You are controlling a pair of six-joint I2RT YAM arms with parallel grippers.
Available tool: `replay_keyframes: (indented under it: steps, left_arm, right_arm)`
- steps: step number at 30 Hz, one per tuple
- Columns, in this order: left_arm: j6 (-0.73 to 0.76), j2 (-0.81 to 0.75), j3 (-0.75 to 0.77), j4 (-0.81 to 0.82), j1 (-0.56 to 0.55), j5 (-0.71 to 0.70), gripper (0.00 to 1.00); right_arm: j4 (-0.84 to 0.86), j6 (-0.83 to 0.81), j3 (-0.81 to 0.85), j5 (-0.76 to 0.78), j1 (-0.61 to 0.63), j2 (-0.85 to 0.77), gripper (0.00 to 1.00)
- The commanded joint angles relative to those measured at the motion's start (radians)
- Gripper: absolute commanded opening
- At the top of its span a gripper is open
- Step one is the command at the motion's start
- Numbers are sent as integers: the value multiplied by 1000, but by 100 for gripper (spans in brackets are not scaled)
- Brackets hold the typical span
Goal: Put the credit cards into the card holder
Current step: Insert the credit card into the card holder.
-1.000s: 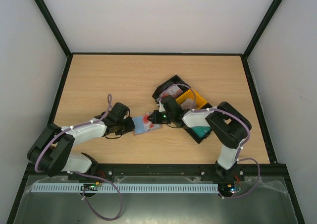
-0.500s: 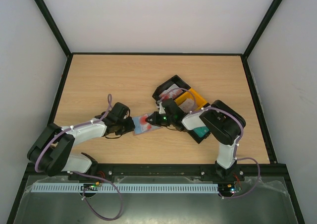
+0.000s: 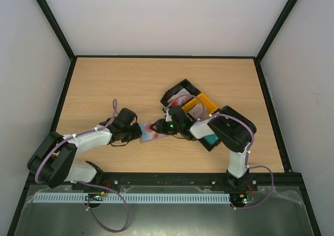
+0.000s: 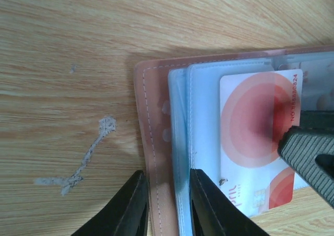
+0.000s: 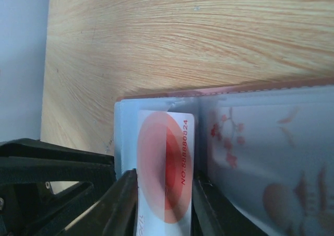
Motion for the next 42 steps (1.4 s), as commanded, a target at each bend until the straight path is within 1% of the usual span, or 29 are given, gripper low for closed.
replay_keyframes:
  steps: [1,7,11,13,21,24,26,31,35,38,42]
  left_arm:
    - [-24,-40,-14,-28,-4,-38,25]
    - [-41,-67,-17,-14,-4,-41,26]
    - [-55,-68,-13,-17,-4,-63,26]
    - [-67,-68,-18,-16,-4,-75,26]
    - [-80,-77,-53,19,-3,-56,25]
    - [-74,-89,-65,39,-4,-45,25]
    - [-67,-89,-73,54,-4,-29,26]
    - [-57,-87,-85,73,-4,-5,26]
    - [-51,-80,-88,79,-4,-3,23]
    - [-45,-68,-88,88,-4,8,21]
    - [-37,-52,-89,93,-4,17,20]
  right_arm:
    - [-152,-22,-5,87,29,-4,30]
    - [-288,-80,51,155,82,-24,37]
    - [-421,-129,135,240,130,6,39]
    - [-461,-132,155,286,152,17,40]
    - [-495,-105,164,375,179,-9,47]
    - [-528,-123,181,400,179,-40,46]
    - [-579,-147,208,404,179,-46,44]
    - [-642,-153,248,429,182,-60,43]
    - [-670,-142,275,446,182,-57,44]
    - [-731,-144,314,495,189,-40,44]
    - [-769,-150,337,516,197,-30,44]
